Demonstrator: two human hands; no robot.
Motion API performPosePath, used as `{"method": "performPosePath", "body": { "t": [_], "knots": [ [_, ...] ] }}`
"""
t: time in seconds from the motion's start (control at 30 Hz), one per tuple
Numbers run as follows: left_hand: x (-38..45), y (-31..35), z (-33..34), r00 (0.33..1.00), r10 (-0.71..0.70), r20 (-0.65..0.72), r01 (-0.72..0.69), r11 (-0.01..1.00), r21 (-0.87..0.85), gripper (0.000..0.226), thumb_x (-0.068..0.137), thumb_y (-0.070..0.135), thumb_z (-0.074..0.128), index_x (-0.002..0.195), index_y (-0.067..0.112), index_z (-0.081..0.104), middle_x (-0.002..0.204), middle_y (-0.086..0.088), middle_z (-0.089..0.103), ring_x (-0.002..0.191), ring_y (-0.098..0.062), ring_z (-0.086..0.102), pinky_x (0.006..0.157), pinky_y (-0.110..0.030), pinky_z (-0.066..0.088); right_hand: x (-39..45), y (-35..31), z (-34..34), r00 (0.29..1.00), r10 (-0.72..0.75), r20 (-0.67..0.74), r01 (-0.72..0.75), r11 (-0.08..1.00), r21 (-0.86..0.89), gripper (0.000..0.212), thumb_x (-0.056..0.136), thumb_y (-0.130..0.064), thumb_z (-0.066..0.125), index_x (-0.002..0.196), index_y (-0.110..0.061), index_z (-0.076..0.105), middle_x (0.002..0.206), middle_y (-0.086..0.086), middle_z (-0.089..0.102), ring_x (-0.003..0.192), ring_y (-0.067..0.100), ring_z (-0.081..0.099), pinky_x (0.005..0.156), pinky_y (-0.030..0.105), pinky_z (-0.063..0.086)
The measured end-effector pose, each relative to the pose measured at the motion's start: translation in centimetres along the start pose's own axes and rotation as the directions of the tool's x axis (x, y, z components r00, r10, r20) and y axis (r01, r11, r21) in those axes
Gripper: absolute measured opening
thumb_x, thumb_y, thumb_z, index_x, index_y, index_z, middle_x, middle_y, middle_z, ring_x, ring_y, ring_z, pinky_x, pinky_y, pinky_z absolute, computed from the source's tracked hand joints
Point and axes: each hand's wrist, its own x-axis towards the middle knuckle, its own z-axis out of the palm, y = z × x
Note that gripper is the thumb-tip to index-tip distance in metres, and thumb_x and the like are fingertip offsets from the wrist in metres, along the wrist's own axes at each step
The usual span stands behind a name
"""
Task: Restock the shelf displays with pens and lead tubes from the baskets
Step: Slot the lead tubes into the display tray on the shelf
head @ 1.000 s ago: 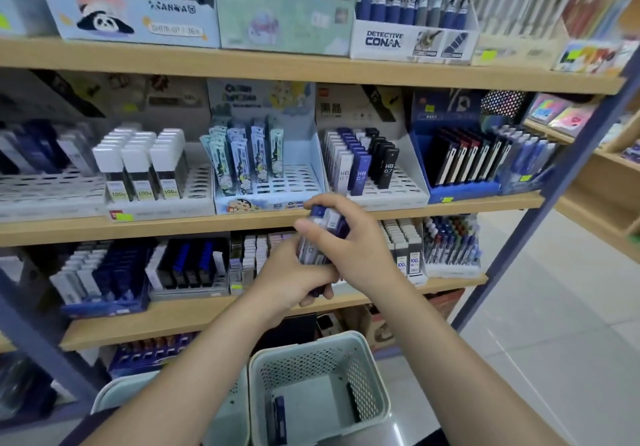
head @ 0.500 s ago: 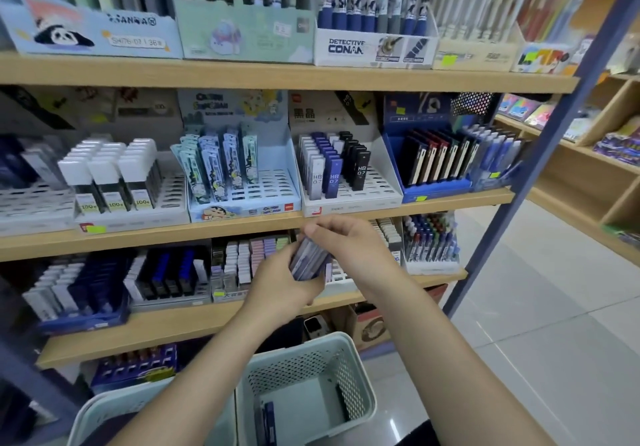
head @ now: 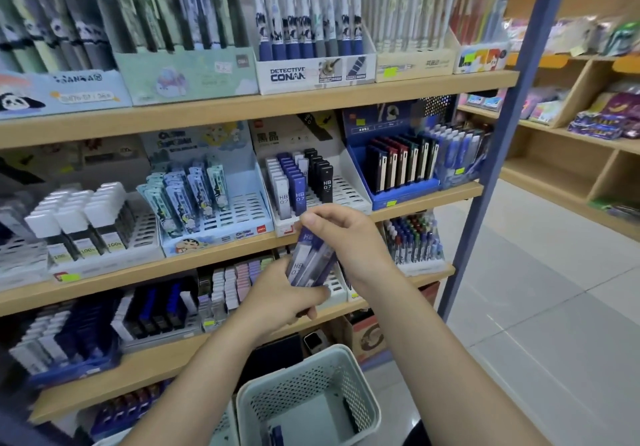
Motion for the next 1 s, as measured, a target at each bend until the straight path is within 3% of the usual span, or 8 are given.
{"method": "performPosePath", "body": {
  "t": [0.17,0.3,0.47,0.6,0.7,0.83,0.93,1.0],
  "knots": [
    [1.9,0.0,0.7,0.996,0.009,0.084,-0.006,0.999,-0.035,0.024,0.082,0.009,0.073,0.099,0.017,0.059,0.060,-0.004,0.062,0.050,-0.013,0.055,0.046,-0.020,0.038,0.7,-0.2,-1.7,0.995,0.061,-0.074,-0.049,0.987,0.151,0.012,0.096,-0.020,0.065,0.101,-0.012,0.072,0.088,0.004,0.074,0.070,0.014,0.067,0.056,0.024,0.053],
    [4.0,-0.2,1.2,0.994,0.009,0.113,-0.002,0.998,-0.063,0.022,0.081,0.011,0.074,0.094,0.018,0.058,0.058,-0.006,0.061,0.051,-0.014,0.053,0.047,-0.020,0.038,1.4,0.4,-3.0,0.994,0.108,-0.013,-0.105,0.981,0.162,0.016,0.100,-0.021,0.058,0.101,-0.009,0.069,0.092,0.008,0.074,0.078,0.020,0.069,0.068,0.032,0.057],
    [4.7,-1.4,2.2,0.981,-0.022,0.193,0.054,0.985,-0.164,0.017,0.086,0.007,0.072,0.091,0.008,0.056,0.055,-0.005,0.056,0.045,-0.012,0.047,0.043,-0.018,0.037,2.9,0.6,-5.9,0.964,0.001,-0.266,0.048,0.983,0.177,0.022,0.102,-0.027,0.056,0.089,-0.017,0.071,0.090,0.006,0.071,0.076,0.013,0.062,0.065,0.024,0.048],
    [5.9,-1.2,2.3,0.996,-0.002,0.086,0.031,0.943,-0.333,0.015,0.091,0.011,0.069,0.088,0.001,0.058,0.059,-0.009,0.054,0.049,-0.015,0.047,0.044,-0.020,0.027,3.9,0.8,-6.9,0.952,0.031,-0.304,0.013,0.990,0.141,0.028,0.104,-0.034,0.052,0.092,-0.019,0.072,0.093,0.008,0.072,0.056,0.009,0.045,0.054,0.023,0.033],
    [7.0,-0.2,2.3,0.999,0.016,-0.041,-0.033,0.886,-0.463,0.015,0.092,0.012,0.068,0.083,0.004,0.060,0.066,-0.010,0.057,0.057,-0.021,0.051,0.047,-0.026,0.025,4.7,0.2,-6.8,0.967,0.062,-0.246,-0.029,0.990,0.135,0.031,0.106,-0.033,0.045,0.103,-0.012,0.067,0.094,0.007,0.075,0.051,0.011,0.047,0.050,0.022,0.037],
    [7.8,0.9,2.2,0.990,0.003,-0.141,-0.075,0.858,-0.508,0.012,0.093,0.014,0.069,0.087,0.007,0.062,0.068,-0.009,0.064,0.057,-0.020,0.059,0.048,-0.026,0.038,6.4,-0.6,-7.1,0.979,0.013,-0.204,-0.007,0.999,0.032,0.026,0.106,-0.028,0.048,0.101,-0.009,0.065,0.088,0.006,0.075,0.052,0.015,0.052,0.052,0.026,0.045],
    [7.9,1.2,1.8,0.982,0.001,-0.188,-0.092,0.874,-0.477,0.013,0.093,0.018,0.070,0.086,0.007,0.065,0.069,-0.007,0.071,0.062,-0.022,0.065,0.057,-0.033,0.041,7.8,-0.8,-7.4,0.988,-0.023,-0.154,-0.004,0.985,-0.174,0.021,0.105,-0.023,0.050,0.092,-0.013,0.063,0.070,0.002,0.069,0.052,0.017,0.052,0.056,0.030,0.045],
    [7.9,1.2,1.5,0.977,-0.014,-0.213,-0.081,0.899,-0.431,0.015,0.092,0.021,0.071,0.081,0.012,0.067,0.071,-0.008,0.074,0.065,-0.022,0.068,0.059,-0.032,0.045,8.4,0.0,-7.4,0.992,-0.025,-0.121,-0.020,0.935,-0.355,0.022,0.106,-0.027,0.048,0.093,-0.012,0.059,0.078,0.017,0.068,0.048,0.018,0.051,0.051,0.028,0.043]
  ]
}}
